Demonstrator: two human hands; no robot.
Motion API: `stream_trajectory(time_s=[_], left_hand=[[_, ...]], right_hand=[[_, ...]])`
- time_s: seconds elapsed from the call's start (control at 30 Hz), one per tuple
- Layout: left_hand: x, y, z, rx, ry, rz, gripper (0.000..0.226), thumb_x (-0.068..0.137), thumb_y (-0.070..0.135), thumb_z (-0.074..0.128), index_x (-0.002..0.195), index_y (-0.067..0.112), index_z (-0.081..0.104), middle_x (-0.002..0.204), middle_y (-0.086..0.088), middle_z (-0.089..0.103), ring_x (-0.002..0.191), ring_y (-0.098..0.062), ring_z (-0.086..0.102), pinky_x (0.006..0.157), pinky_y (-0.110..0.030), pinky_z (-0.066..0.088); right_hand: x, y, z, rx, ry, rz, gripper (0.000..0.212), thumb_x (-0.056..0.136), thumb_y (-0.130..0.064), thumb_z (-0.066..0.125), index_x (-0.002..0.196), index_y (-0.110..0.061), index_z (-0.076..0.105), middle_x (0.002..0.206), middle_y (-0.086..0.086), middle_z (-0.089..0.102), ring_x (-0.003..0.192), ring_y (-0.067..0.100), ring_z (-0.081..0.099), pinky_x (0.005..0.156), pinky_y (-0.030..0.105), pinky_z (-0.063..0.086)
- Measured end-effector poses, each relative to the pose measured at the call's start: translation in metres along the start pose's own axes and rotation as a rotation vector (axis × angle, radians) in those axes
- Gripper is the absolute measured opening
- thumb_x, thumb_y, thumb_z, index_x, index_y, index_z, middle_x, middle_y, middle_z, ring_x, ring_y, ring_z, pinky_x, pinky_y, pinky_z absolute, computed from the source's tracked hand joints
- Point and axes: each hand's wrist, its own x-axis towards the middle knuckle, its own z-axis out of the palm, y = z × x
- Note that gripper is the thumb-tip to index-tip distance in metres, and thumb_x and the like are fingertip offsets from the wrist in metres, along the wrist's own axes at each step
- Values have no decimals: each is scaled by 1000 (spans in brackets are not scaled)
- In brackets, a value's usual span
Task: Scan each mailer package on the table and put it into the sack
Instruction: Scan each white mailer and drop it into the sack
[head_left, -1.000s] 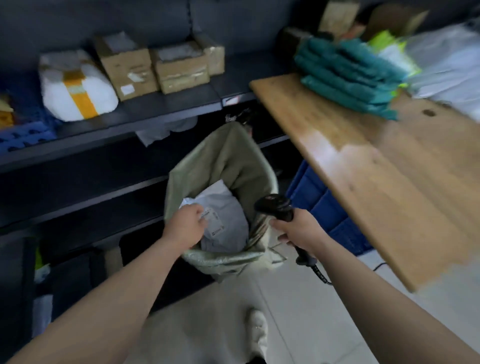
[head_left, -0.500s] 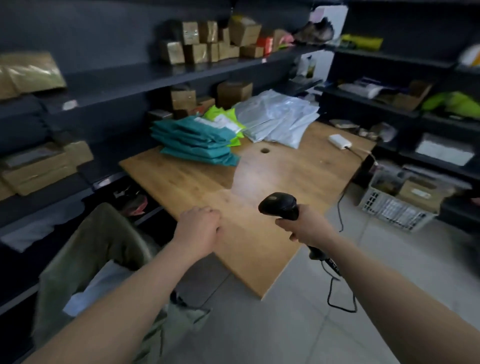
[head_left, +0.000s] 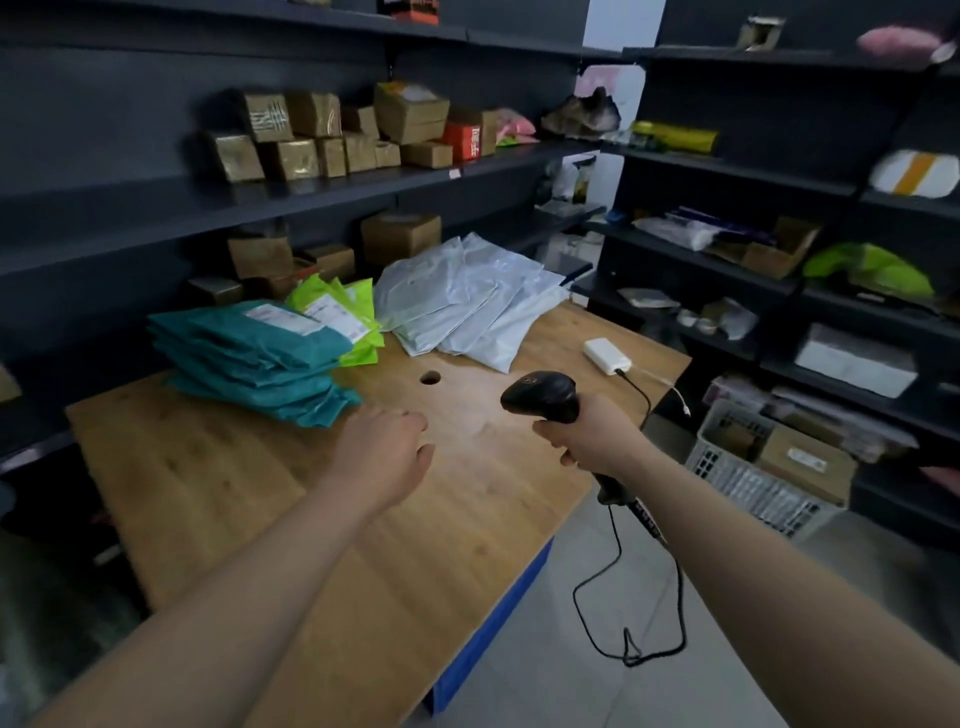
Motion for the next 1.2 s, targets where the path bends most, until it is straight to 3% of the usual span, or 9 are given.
stream_trajectory(time_s=[0.17, 0.27, 0.47, 0.63, 0.87, 1.1, 1.2], left_hand=[[106, 8, 14, 4, 34, -45, 28, 92, 38, 47, 110, 23, 62, 112, 0, 64, 107, -25, 58, 76, -32, 41], [166, 4, 24, -30, 37, -93, 29, 91, 37, 49, 109, 21, 64, 110, -1, 65, 104, -25, 59, 76, -33, 44], [270, -11, 43, -6, 26, -172, 23, 89, 36, 51, 95, 17, 62, 98, -3, 66, 95, -29, 60, 66, -33, 37], [344, -23, 67, -22, 3, -245, 31, 92, 36, 51, 112, 16, 63, 109, -6, 66, 103, -29, 59, 75, -33, 43], [441, -44, 130, -32, -39, -396, 33, 92, 34, 53, 116, 14, 61, 115, -7, 64, 106, -29, 59, 78, -33, 45], [512, -61, 199, -86, -187, -513, 27, 90, 22, 54, 115, 10, 56, 118, -10, 57, 110, -30, 57, 85, -37, 45], [529, -65, 217, -165, -213, -524, 16, 89, 17, 57, 101, 6, 58, 110, -13, 57, 104, -33, 58, 81, -38, 46]], right_hand=[[104, -1, -39, 15, 26, -73, 16, 88, -28, 67, 97, -15, 62, 87, 6, 71, 61, 12, 67, 73, 39, 59], [165, -6, -61, -5, 17, -73, 19, 88, -30, 66, 98, -14, 63, 87, 6, 71, 60, 11, 67, 64, 33, 56], [278, -20, -91, 9, 18, -104, 21, 89, -26, 65, 100, -8, 64, 90, 14, 72, 71, 24, 69, 68, 36, 56], [368, -28, -93, 19, -17, -130, 27, 90, -27, 66, 98, -2, 64, 87, 14, 71, 58, 14, 63, 62, 32, 53], [496, -30, -78, 69, -131, -178, 33, 89, -27, 67, 107, 0, 62, 90, 16, 70, 61, 17, 66, 64, 35, 54], [590, -19, -57, 190, -287, -127, 24, 89, -26, 66, 100, -5, 66, 91, 14, 69, 62, 16, 66, 57, 30, 51], [611, -12, -54, 256, -330, -91, 21, 89, -25, 68, 99, -6, 67, 87, 10, 68, 61, 15, 64, 54, 28, 50]])
